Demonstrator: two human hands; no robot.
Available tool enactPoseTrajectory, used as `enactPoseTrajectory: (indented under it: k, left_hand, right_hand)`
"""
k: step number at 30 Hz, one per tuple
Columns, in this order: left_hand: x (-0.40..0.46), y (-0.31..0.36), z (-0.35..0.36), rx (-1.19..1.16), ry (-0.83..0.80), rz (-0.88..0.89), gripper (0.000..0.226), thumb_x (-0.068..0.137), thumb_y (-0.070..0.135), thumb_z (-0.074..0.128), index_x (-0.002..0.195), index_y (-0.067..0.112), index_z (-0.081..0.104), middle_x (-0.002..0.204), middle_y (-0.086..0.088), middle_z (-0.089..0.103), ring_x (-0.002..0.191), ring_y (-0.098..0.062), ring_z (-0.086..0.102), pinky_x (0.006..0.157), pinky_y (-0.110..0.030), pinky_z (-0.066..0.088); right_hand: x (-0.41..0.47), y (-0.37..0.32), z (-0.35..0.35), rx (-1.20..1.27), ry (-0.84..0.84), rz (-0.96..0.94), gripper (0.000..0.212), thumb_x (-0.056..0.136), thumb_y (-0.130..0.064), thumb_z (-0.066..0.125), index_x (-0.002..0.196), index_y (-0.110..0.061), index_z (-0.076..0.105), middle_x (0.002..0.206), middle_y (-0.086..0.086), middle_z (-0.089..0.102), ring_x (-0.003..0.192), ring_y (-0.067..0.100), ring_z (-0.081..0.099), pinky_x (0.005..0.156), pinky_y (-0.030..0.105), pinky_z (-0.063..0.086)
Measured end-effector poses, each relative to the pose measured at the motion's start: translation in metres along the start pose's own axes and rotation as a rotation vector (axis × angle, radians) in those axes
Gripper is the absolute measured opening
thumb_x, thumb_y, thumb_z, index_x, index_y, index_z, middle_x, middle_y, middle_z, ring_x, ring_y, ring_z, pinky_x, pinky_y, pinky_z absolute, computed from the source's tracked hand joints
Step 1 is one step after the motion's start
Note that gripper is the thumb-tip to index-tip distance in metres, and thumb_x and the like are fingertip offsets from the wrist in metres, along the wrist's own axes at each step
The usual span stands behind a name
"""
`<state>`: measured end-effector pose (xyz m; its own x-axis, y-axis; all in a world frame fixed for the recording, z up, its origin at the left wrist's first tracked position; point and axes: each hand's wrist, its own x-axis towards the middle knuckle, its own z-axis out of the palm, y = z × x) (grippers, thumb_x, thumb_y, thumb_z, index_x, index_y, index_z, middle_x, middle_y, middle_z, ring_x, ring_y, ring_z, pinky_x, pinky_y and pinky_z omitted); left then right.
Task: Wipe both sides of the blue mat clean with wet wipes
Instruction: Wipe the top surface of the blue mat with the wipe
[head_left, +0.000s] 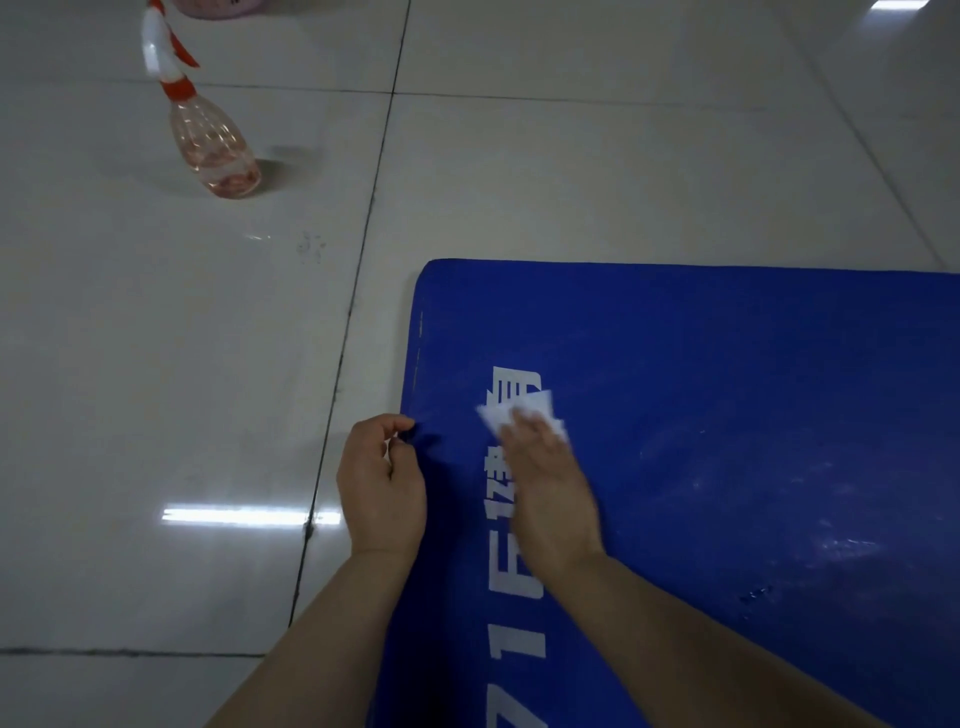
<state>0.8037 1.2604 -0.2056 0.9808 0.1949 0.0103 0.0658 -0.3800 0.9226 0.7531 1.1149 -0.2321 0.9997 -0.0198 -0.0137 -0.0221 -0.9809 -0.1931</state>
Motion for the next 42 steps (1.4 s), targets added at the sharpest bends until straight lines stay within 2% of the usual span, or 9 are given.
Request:
enactPoseTrajectory:
  k: [5, 8, 13, 18, 24, 28, 36, 39, 42]
  left_hand:
    - [0.0, -0.002, -0.003, 0.001, 0.002, 0.038, 0.026, 0.085, 0.014, 0.038, 0.096, 0.022, 0.06, 0.093, 0.006, 0.059, 0.077, -0.018, 0.053, 0.075, -0.037, 0.048]
    - [0.001, 0.005, -0.002, 0.008, -0.004, 0.075, 0.027, 0.082, 0.015, 0.037, 0.094, 0.023, 0.059, 0.092, 0.012, 0.058, 0.078, -0.016, 0.054, 0.077, -0.032, 0.047]
    - [0.006, 0.009, -0.004, -0.015, 0.07, 0.039, 0.031, 0.079, 0.013, 0.037, 0.085, 0.038, 0.054, 0.088, 0.013, 0.059, 0.079, -0.009, 0.056, 0.076, -0.024, 0.046]
    - [0.006, 0.003, -0.006, -0.014, 0.077, 0.047, 0.031, 0.081, 0.013, 0.037, 0.088, 0.037, 0.055, 0.089, 0.01, 0.058, 0.072, -0.014, 0.052, 0.071, -0.022, 0.043]
    - [0.002, 0.0, -0.004, -0.021, 0.041, 0.012, 0.032, 0.081, 0.014, 0.036, 0.087, 0.038, 0.055, 0.089, 0.011, 0.058, 0.069, -0.013, 0.049, 0.067, -0.023, 0.042]
    - [0.002, 0.0, -0.003, 0.005, 0.036, 0.025, 0.034, 0.084, 0.009, 0.037, 0.087, 0.038, 0.055, 0.089, 0.009, 0.058, 0.07, -0.014, 0.049, 0.067, -0.024, 0.042]
    - [0.004, 0.003, -0.002, 0.023, 0.049, 0.071, 0.036, 0.082, 0.007, 0.038, 0.086, 0.039, 0.054, 0.09, 0.014, 0.057, 0.077, -0.014, 0.053, 0.073, -0.022, 0.042]
    - [0.005, 0.002, -0.003, 0.019, 0.06, 0.061, 0.035, 0.081, 0.011, 0.037, 0.086, 0.041, 0.053, 0.088, 0.006, 0.058, 0.073, -0.017, 0.051, 0.071, -0.029, 0.044]
    - [0.003, 0.006, -0.003, 0.016, 0.057, 0.067, 0.037, 0.083, 0.008, 0.038, 0.086, 0.042, 0.053, 0.087, 0.005, 0.059, 0.07, -0.016, 0.051, 0.068, -0.027, 0.044]
  right_hand:
    - [-0.012, 0.015, -0.012, 0.161, 0.136, 0.286, 0.083, 0.068, 0.014, 0.06, 0.145, -0.007, 0.035, 0.155, 0.007, 0.019, 0.143, 0.023, 0.013, 0.115, 0.04, 0.014]
    - [-0.003, -0.027, -0.004, 0.333, 0.074, 0.078, 0.07, 0.067, 0.01, 0.067, 0.134, -0.003, 0.051, 0.14, 0.016, 0.049, 0.132, 0.033, 0.044, 0.108, 0.046, 0.036]
    - [0.016, -0.07, -0.008, 0.317, -0.139, -0.413, 0.042, 0.097, -0.006, 0.04, 0.138, -0.007, 0.045, 0.146, 0.012, 0.041, 0.141, 0.022, 0.025, 0.118, 0.03, 0.005]
    - [0.01, -0.016, -0.004, 0.225, 0.01, -0.21, 0.075, 0.071, 0.003, 0.064, 0.141, -0.012, 0.044, 0.142, 0.009, 0.047, 0.129, 0.022, 0.048, 0.108, 0.037, 0.04]
    - [-0.026, 0.05, -0.012, 0.039, 0.074, 0.21, 0.097, 0.062, 0.017, 0.064, 0.148, -0.008, 0.027, 0.154, 0.009, 0.029, 0.142, 0.026, 0.023, 0.119, 0.03, 0.01]
    - [-0.025, 0.001, -0.009, 0.003, 0.034, -0.013, 0.073, 0.078, 0.008, 0.003, 0.15, -0.001, -0.003, 0.159, 0.013, -0.009, 0.144, 0.026, -0.013, 0.119, 0.034, -0.004]
    - [-0.023, -0.035, -0.031, 0.395, -0.207, -0.131, 0.091, 0.077, 0.01, 0.061, 0.152, -0.011, 0.014, 0.159, 0.002, 0.003, 0.146, 0.018, 0.005, 0.119, 0.038, 0.018]
    - [-0.02, -0.012, -0.027, 0.299, -0.16, -0.197, 0.068, 0.042, 0.01, 0.083, 0.106, -0.005, 0.069, 0.121, 0.01, 0.064, 0.101, 0.026, 0.065, 0.085, 0.034, 0.056]
    - [0.001, -0.008, -0.026, 0.283, -0.009, -0.19, 0.043, 0.039, 0.005, 0.085, 0.075, -0.012, 0.068, 0.096, 0.002, 0.069, 0.074, 0.019, 0.064, 0.066, 0.024, 0.053]
